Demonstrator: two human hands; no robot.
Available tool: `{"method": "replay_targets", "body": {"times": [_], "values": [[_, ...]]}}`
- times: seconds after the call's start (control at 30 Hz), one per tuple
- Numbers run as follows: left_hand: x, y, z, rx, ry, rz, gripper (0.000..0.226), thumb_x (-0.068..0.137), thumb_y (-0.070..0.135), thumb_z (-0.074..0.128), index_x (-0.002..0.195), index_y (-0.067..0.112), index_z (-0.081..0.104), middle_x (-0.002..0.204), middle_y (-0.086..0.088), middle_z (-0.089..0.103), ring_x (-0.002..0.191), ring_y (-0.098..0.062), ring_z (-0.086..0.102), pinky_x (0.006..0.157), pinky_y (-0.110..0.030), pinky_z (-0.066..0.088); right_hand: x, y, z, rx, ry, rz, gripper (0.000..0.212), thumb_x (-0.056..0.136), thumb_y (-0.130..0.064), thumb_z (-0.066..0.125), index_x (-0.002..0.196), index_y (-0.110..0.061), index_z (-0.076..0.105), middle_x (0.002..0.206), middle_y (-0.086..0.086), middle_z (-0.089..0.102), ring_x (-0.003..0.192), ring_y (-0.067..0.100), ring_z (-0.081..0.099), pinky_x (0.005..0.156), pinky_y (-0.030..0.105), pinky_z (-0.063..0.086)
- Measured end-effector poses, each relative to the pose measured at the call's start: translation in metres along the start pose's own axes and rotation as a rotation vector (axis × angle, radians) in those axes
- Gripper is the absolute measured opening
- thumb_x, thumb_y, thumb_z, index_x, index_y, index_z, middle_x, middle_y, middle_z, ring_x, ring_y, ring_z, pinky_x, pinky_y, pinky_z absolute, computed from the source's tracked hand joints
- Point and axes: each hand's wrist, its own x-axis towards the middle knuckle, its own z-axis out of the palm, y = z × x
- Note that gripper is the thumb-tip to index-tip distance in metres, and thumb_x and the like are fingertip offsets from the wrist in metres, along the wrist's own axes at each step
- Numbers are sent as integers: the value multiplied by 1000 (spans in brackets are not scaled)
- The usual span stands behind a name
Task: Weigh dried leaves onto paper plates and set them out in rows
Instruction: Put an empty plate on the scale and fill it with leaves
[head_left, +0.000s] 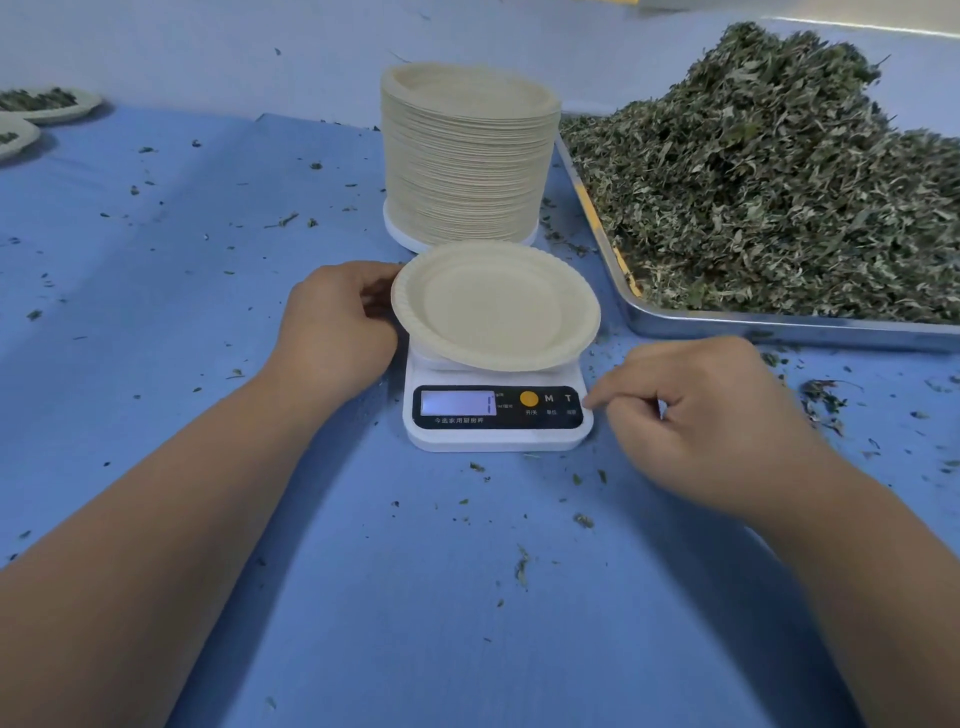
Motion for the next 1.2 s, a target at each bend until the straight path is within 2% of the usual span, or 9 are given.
{"method": "replay_targets", "body": {"times": [0.17, 0.3, 0.5, 0.67, 0.77, 0.9, 0.97, 1.07, 1.2], "values": [[1, -1, 0, 10, -1, -10, 63, 79, -12, 50, 121, 28, 76, 97, 26, 70, 84, 28, 58, 69, 7, 40, 2, -1, 4, 49, -78, 60, 37, 78, -19, 48, 89, -23, 83, 66, -22, 63, 61, 1, 58, 59, 28, 52], [0, -1, 1, 9, 5, -18, 63, 79, -12, 50, 119, 29, 76, 93, 30, 68, 83, 28, 57, 68, 7, 39, 1, -3, 6, 46, -80, 55, 38, 79, -18, 47, 91, -22, 83, 66, -21, 62, 60, -12, 52, 57, 22, 43], [1, -2, 1, 18, -4, -3, 63, 78, -12, 49, 119, 27, 76, 95, 29, 68, 85, 26, 59, 69, 6, 40, 6, -4, 8, -42, -114, 60, 32, 78, -17, 44, 75, -10, 75, 65, 5, 68, 57, 22, 59, 52, 37, 51], [1, -2, 0, 18, -5, -8, 63, 77, -12, 49, 118, 28, 76, 95, 28, 69, 86, 25, 60, 70, 6, 40, 6, -6, 10, -119, -126, 49, 28, 80, -18, 46, 77, -12, 73, 73, 3, 69, 68, 24, 63, 58, 38, 53], [2, -2, 0, 9, 6, -2, 63, 77, -12, 49, 115, 30, 76, 95, 29, 69, 88, 24, 60, 71, 5, 41, 4, -7, 11, -58, -77, 44, 23, 82, -10, 53, 76, -14, 75, 72, 1, 69, 65, 19, 61, 56, 37, 52], [2, -4, 0, 10, 6, -5, 63, 77, -12, 49, 113, 33, 75, 97, 28, 70, 91, 23, 61, 72, 4, 44, 6, -8, 6, 24, 163, 57, 28, 81, -10, 51, 81, -14, 79, 71, -2, 69, 58, 9, 57, 54, 29, 49], [2, -6, 0, 12, 8, -6, 62, 78, -11, 50, 116, 31, 76, 95, 30, 69, 88, 24, 60, 68, 6, 40, 15, -5, 0, 2, 249, 103, 30, 82, -13, 49, 86, -14, 78, 77, 0, 71, 62, 11, 58, 58, 29, 50], [3, -9, 0, 25, 16, -21, 59, 80, -9, 52, 114, 34, 75, 96, 29, 70, 89, 21, 62, 70, 1, 43, 40, 21, -10, -152, 182, 228, 29, 88, -23, 48, 99, -15, 74, 93, 4, 70, 86, 26, 62, 74, 39, 54], [4, -6, 0, 8, 24, -30, 56, 82, -8, 54, 101, 42, 70, 91, 30, 69, 85, 22, 61, 76, -7, 44, 74, 87, -21, -296, -36, 543, 41, 95, -45, 46, 125, -19, 60, 94, 3, 62, 80, 25, 58, 66, 34, 46]]}}
